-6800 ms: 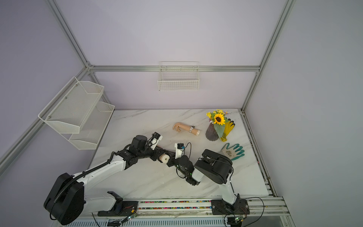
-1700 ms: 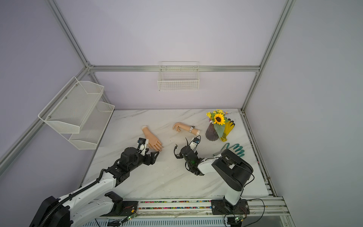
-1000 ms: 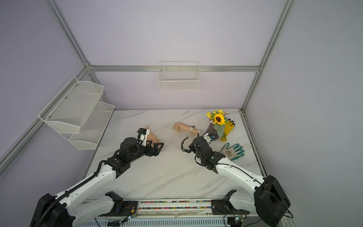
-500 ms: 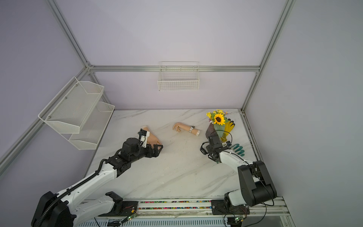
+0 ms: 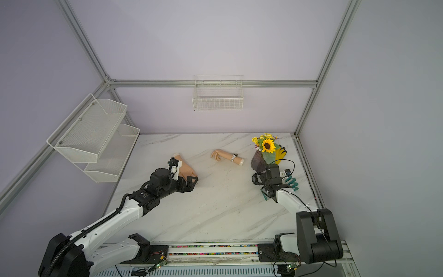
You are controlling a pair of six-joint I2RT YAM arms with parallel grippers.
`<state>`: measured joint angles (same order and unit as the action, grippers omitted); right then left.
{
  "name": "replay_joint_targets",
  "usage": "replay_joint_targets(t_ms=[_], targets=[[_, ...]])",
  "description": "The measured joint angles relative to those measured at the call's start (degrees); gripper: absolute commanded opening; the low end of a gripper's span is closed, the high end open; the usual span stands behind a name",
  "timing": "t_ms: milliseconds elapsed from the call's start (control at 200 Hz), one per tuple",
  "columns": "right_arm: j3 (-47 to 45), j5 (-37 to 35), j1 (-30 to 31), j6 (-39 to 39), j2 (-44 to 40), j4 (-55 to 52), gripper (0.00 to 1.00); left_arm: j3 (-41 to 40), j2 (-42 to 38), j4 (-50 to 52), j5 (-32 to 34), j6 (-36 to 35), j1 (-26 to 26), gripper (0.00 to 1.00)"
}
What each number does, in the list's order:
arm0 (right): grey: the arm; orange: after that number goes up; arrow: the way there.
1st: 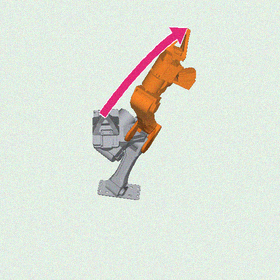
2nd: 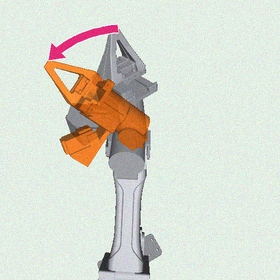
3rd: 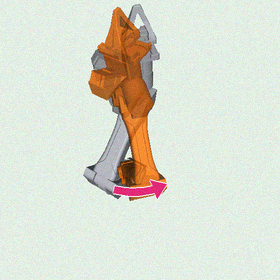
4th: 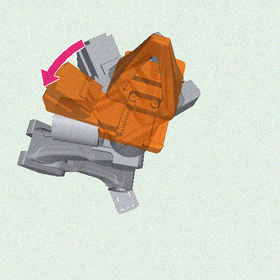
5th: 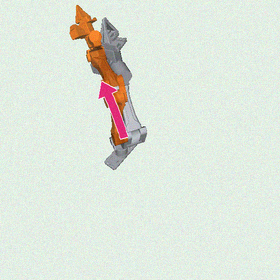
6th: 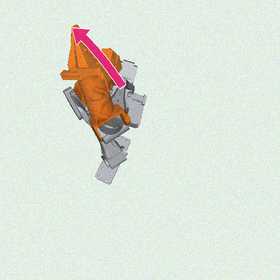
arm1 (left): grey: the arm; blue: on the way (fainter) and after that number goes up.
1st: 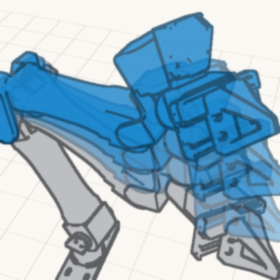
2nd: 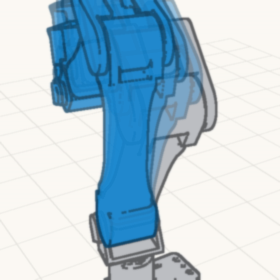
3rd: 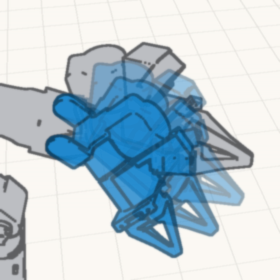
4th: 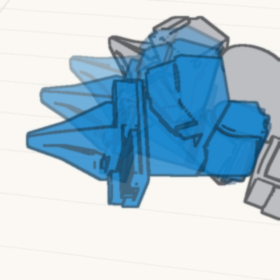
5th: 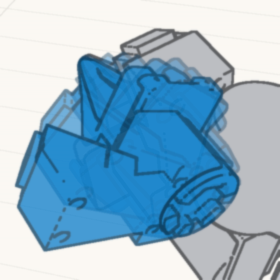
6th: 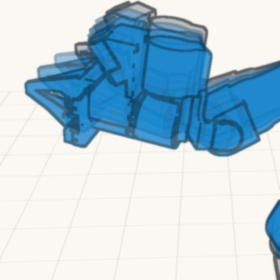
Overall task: Take off the watch
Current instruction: Place the watch at the center of the board, then pick up the hand from the center of the board.
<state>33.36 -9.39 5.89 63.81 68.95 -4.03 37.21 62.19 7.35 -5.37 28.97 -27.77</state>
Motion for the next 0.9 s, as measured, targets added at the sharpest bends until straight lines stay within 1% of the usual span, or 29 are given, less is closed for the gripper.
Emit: replay_joint_targets(t_ms=[85, 145, 210, 325, 365, 425, 485, 550, 615, 680, 755, 900], targets=[[-1.0, 1.0, 0.0, -4.3, -12.0, 1.4, 0.62, 0.0, 0.5, -0.8, -0.3, 0.7, 0.0, 1.00], [-1.1, 2.5, 0.0, -7.7, -19.7, 2.7, 0.63, 0.0, 1.0, -1.5, -0.5, 1.8, 0.0, 1.00], [-1.0, 5.0, 0.1, -11.3, -25.9, 4.3, 0.64, 0.0, 1.4, -2.5, -0.9, 2.8, 0.0, 1.00], [-1.0, 10.8, 1.3, -16.9, -33.2, 6.9, 0.64, -0.1, 1.6, -4.9, -1.7, 4.9, 0.0, 1.00], [-0.8, 12.9, 2.8, -18.8, -34.9, 8.3, 0.64, -0.2, 1.6, -6.0, -1.9, 5.6, 0.0, 1.00], [-0.1, 14.8, 6.3, -21.4, -36.2, 10.1, 0.67, -0.6, 1.5, -7.6, -2.1, 6.5, 0.0, 1.00], [1.5, 15.7, 10.7, -24.4, -35.8, 11.3, 0.71, -0.9, 1.5, -8.4, -2.1, 7.3, 0.0, 1.00], [4.0, 15.4, 17.1, -28.0, -33.5, 13.2, 0.74, -1.3, 1.3, -8.9, -2.1, 7.6, 0.0, 1.00], [7.3, 14.6, 23.8, -32.3, -29.4, 14.8, 0.78, -1.6, 1.1, -9.0, -2.3, 8.0, 0.0, 1.00], [11.0, 13.2, 28.8, -36.9, -24.0, 15.6, 0.81, -1.6, 0.8, -9.2, -2.8, 8.2, 0.0, 1.00], [15.6, 11.9, 32.0, -42.4, -16.7, 16.0, 0.87, -1.6, 0.0, -9.9, -3.7, 8.5, 0.0, 1.00], [21.9, 10.7, 34.2, -52.8, -2.8, 15.6, 0.97, -1.6, -2.0, -10.5, -4.9, 8.5, 0.0, 1.00]])
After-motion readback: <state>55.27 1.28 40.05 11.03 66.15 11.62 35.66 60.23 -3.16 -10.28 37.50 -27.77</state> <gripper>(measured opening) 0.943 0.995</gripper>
